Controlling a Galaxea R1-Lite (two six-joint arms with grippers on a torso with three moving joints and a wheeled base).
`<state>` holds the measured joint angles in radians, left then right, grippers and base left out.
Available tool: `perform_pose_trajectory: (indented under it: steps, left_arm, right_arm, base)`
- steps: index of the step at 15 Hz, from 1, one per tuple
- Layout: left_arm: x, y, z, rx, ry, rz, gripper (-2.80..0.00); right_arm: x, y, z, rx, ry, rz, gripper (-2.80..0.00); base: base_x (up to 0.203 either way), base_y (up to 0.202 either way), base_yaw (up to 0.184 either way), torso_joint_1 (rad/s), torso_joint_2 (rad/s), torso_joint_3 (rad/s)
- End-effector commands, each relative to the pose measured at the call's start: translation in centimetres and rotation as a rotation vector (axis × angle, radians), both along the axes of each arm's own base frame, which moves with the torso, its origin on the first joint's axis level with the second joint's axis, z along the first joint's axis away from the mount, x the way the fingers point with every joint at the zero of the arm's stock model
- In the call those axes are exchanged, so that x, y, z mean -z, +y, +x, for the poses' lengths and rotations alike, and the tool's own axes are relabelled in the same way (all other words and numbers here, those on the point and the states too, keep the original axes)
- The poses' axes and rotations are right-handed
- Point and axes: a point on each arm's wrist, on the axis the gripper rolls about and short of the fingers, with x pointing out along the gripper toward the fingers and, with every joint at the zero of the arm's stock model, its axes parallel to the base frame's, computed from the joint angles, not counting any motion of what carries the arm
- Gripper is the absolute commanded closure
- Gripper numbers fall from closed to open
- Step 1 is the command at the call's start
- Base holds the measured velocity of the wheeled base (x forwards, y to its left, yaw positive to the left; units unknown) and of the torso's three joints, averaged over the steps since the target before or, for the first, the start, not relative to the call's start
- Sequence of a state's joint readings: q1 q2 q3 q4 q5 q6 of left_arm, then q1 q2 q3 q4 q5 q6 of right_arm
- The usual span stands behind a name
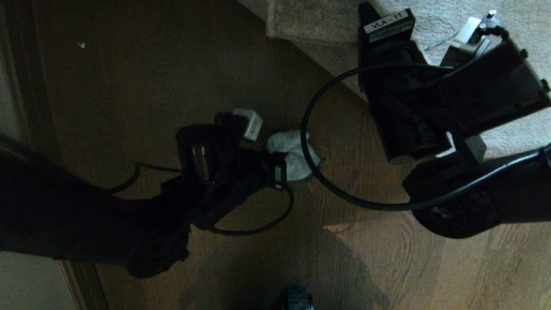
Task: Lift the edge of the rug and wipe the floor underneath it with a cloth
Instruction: Wipe the floor under the carpet with a rag
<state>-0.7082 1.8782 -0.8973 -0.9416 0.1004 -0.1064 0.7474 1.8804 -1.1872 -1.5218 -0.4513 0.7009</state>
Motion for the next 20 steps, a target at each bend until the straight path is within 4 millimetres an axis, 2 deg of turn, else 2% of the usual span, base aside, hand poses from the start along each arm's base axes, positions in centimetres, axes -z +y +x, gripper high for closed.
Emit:
perform_pose_trajectory:
  steps: [1, 4, 7, 12, 14, 16, 20]
  left_arm:
    - [-0.3, 0.5, 1.3, -0.037, -0.012, -0.021, 0.0]
    - [-1.9, 2.4, 3.0, -0.11, -0.063, -0.061, 0.0]
    - [-3.6, 5.3, 4.6, -0.198, -0.116, -0.094, 0.0]
    - [-5.7, 10.6, 5.5, -0.343, -0.156, -0.154, 0.0]
    - [-6.7, 12.4, 5.0, -0.387, -0.182, -0.164, 0.0]
    - [-7.0, 13.4, 3.8, -0.403, -0.186, -0.164, 0.0]
    - [-5.5, 14.6, -1.1, -0.389, -0.125, -0.129, 0.0]
  right_arm:
    - [-0.4, -0.3, -0.3, 0.0, -0.035, 0.038, 0.0]
    - [-0.4, -0.3, -0.3, 0.001, -0.035, 0.036, 0.0]
    - [-0.4, -0.3, -0.3, 0.001, -0.036, 0.038, 0.0]
    - [-0.5, -0.3, -0.4, 0.0, -0.037, 0.039, 0.0]
    - [-0.5, -0.4, -0.5, 0.0, -0.038, 0.04, 0.0]
    - [-0.6, -0.4, -0.5, 0.0, -0.039, 0.041, 0.0]
    - [-0.7, -0.5, -0.5, 0.0, -0.041, 0.042, 0.0]
  base:
    - [0.0, 0.0, 0.0, 0.0, 0.0, 0.0]
    - [0.0, 0.0, 0.0, 0.0, 0.0, 0.0]
    - [0.0, 0.0, 0.0, 0.0, 0.0, 0.0]
    - [0.0, 0.0, 0.0, 0.0, 0.0, 0.0]
    - [0.0, 0.0, 0.0, 0.0, 0.0, 0.0]
    - [0.0, 0.0, 0.0, 0.0, 0.0, 0.0]
    - [0.0, 0.0, 0.0, 0.0, 0.0, 0.0]
